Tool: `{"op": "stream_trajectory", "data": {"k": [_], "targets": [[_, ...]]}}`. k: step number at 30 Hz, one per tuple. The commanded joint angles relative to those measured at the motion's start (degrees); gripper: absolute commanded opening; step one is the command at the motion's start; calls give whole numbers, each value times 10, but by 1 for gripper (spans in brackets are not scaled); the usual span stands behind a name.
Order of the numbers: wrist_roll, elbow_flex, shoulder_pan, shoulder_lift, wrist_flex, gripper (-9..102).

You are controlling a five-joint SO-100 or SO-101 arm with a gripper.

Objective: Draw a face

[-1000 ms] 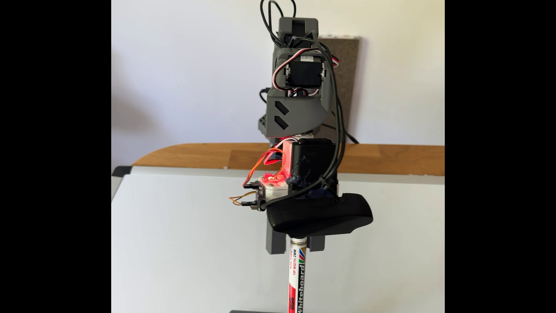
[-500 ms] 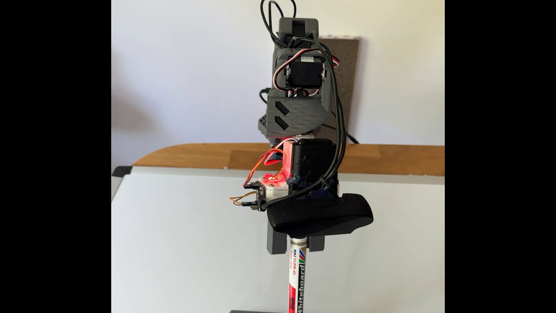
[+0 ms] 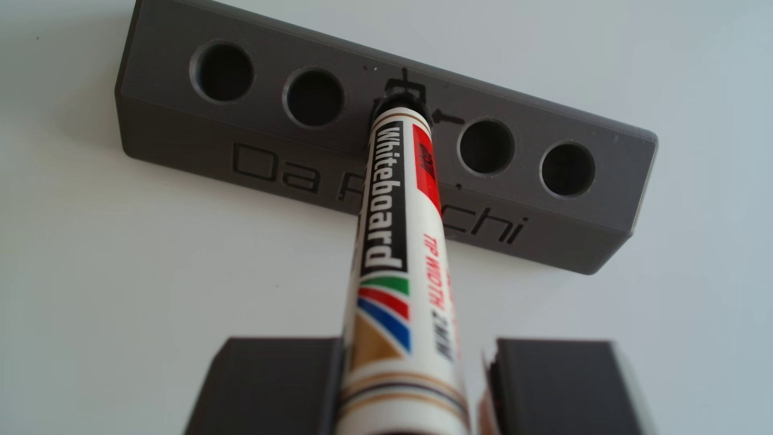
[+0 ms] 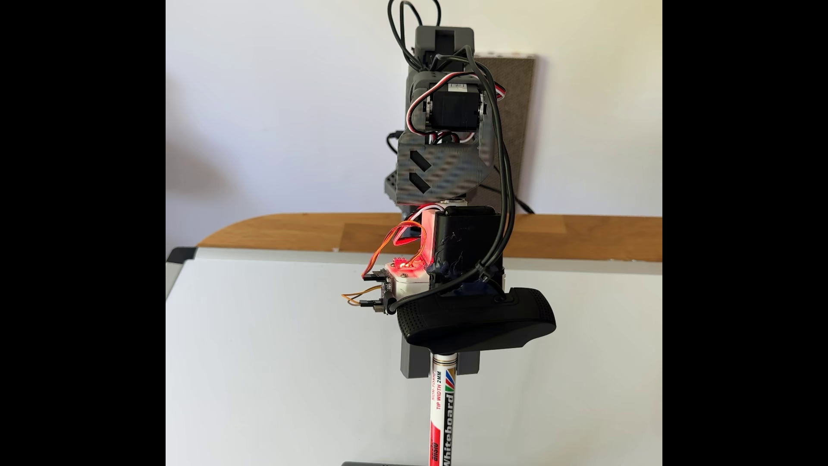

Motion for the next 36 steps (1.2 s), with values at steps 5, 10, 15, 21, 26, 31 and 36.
{"op": "stream_trajectory", "data": {"k": [5,10,15,21,26,31,36], "targets": [[-2,-40,-1,24,-20,24],[1,-40,-1,24,-20,11],[8,-40,-1,25,-21,-1],[9,-40,-1,25,-21,-1],[9,-58,-1,25,-19,-1],[9,-89,-1,25,-19,-1],[4,-99,-1,20,-18,-1]]}}
